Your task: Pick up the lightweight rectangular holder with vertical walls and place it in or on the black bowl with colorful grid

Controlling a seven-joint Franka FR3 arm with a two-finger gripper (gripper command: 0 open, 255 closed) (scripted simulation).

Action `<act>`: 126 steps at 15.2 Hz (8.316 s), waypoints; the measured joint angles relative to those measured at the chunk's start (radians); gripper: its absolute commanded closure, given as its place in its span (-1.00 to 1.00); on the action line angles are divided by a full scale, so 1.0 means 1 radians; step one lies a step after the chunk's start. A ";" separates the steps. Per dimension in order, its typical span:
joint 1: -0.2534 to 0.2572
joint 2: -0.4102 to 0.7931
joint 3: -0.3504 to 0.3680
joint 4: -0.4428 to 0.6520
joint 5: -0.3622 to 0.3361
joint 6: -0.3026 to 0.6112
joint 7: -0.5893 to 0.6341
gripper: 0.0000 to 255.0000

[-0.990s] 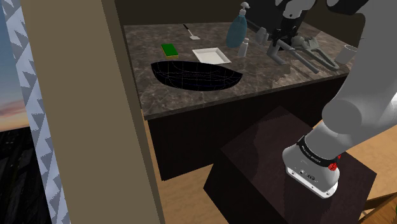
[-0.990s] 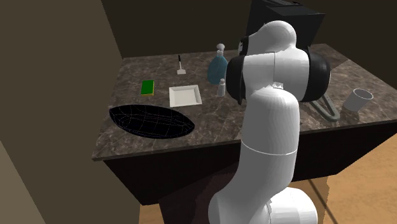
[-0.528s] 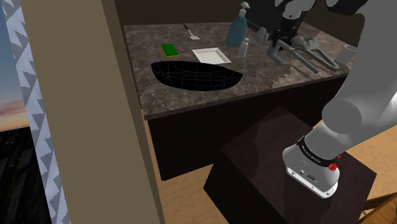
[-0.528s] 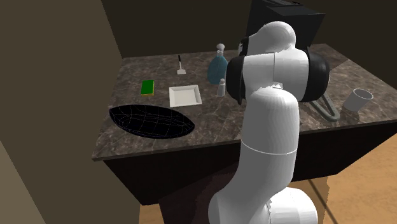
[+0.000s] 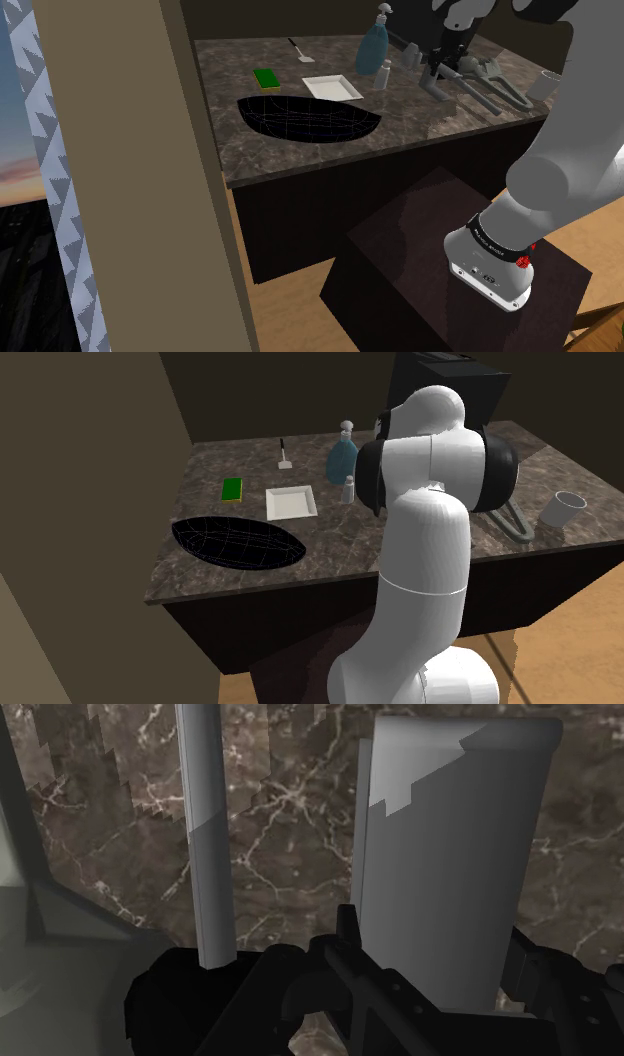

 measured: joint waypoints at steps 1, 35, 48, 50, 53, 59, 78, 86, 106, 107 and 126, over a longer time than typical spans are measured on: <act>0.000 0.000 0.000 0.000 0.000 0.000 0.000 1.00; -0.024 -0.045 -0.019 0.361 -0.015 -0.400 -0.020 1.00; 0.218 -0.350 0.041 -0.015 -0.140 -0.339 0.256 1.00; 0.250 -0.381 0.061 -0.051 -0.152 -0.338 0.308 1.00; 0.292 -0.426 0.090 -0.085 -0.166 -0.354 0.379 1.00; 0.370 -0.486 0.155 -0.154 -0.179 -0.360 0.524 1.00; 0.596 -0.439 0.369 -0.044 -0.147 -0.466 0.952 1.00; 0.669 -0.351 0.426 0.064 -0.140 -0.495 1.081 1.00; 0.668 -0.342 0.426 -0.167 -0.142 -0.255 1.098 1.00; 0.668 -0.342 0.426 -0.168 -0.142 -0.254 1.098 1.00; 0.672 -0.334 0.429 -0.032 -0.140 -0.382 1.096 -1.00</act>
